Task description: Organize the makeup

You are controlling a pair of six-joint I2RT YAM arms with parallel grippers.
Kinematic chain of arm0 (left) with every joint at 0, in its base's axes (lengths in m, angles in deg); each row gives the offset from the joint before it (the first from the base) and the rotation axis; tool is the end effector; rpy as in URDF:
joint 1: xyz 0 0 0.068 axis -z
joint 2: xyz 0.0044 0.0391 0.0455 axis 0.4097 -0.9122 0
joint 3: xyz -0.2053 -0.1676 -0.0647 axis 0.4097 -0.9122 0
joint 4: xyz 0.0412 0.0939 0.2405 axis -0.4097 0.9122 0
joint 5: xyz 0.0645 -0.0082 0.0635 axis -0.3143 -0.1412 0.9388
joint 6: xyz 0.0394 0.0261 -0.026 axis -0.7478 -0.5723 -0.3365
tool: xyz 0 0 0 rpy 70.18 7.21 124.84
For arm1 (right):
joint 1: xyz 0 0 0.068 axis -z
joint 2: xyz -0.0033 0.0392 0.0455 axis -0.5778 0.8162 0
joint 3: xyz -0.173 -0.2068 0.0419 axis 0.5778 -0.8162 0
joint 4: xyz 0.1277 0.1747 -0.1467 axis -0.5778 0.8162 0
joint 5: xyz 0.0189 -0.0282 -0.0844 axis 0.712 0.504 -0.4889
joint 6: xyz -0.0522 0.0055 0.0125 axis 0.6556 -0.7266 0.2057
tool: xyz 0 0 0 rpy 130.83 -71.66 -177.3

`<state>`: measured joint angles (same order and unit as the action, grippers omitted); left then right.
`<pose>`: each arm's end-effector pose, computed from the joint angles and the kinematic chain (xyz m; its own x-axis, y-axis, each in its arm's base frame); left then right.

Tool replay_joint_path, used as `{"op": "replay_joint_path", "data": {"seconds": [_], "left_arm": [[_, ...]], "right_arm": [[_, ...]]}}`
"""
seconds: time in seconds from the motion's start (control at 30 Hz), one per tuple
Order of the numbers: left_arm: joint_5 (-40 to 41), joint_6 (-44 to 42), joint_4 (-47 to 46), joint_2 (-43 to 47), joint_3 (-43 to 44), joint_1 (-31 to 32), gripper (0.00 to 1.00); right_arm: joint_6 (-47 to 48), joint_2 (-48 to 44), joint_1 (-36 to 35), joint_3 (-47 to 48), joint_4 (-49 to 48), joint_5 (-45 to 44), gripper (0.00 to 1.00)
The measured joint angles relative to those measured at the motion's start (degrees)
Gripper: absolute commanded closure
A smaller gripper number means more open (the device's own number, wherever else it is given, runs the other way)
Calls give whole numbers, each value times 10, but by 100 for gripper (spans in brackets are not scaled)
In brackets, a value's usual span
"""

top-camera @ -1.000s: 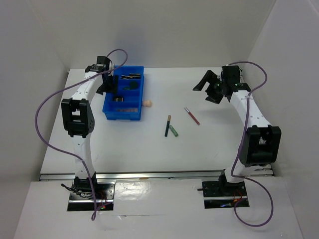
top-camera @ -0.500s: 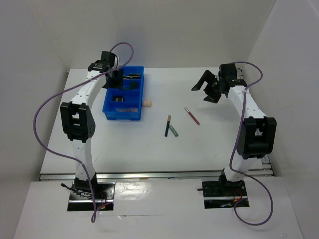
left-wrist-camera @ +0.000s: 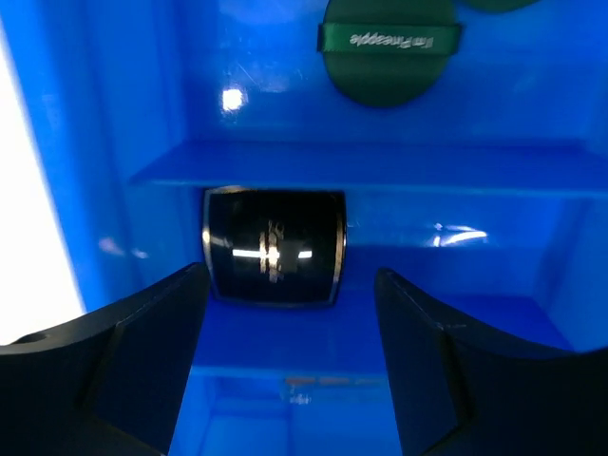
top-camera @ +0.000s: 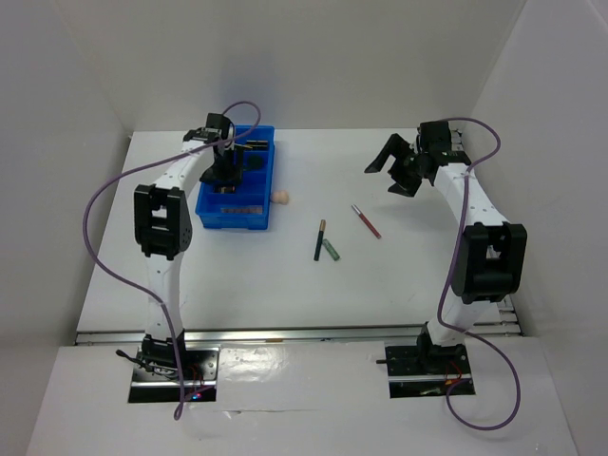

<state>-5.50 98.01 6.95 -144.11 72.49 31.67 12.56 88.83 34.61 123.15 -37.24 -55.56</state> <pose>0.4953 -0.0608 0.2265 -0.8415 -0.0829 -0.5338 -0.0980 0.9952 -0.0001 0.3807 0.0172 0.2901 -0.7552 0.5055 -0.4173 0.1982 0.7830 0.5897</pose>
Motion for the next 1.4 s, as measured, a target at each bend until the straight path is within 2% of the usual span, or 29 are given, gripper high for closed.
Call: {"op": "replay_joint_path", "data": {"seconds": [0.53,0.63,0.67,0.83,1.1,1.23,1.4], "left_arm": [[33,24,-7,-57,28,2,16],[37,26,-9,-59,28,2,19],[38,26,-10,-59,28,2,23],[19,6,-27,-59,24,0,26],[-33,-21,-30,-53,24,-6,17],[-10,-15,-30,-53,23,1,7],[45,9,-21,-53,19,15,4]], "right_arm": [[0,1,6,0,1,0,0],[0,2,6,0,1,0,0],[0,3,7,0,1,0,0],[0,5,10,0,0,0,0],[0,12,11,0,0,0,0],[0,12,11,0,0,1,0],[0,13,11,0,0,5,0]]}}
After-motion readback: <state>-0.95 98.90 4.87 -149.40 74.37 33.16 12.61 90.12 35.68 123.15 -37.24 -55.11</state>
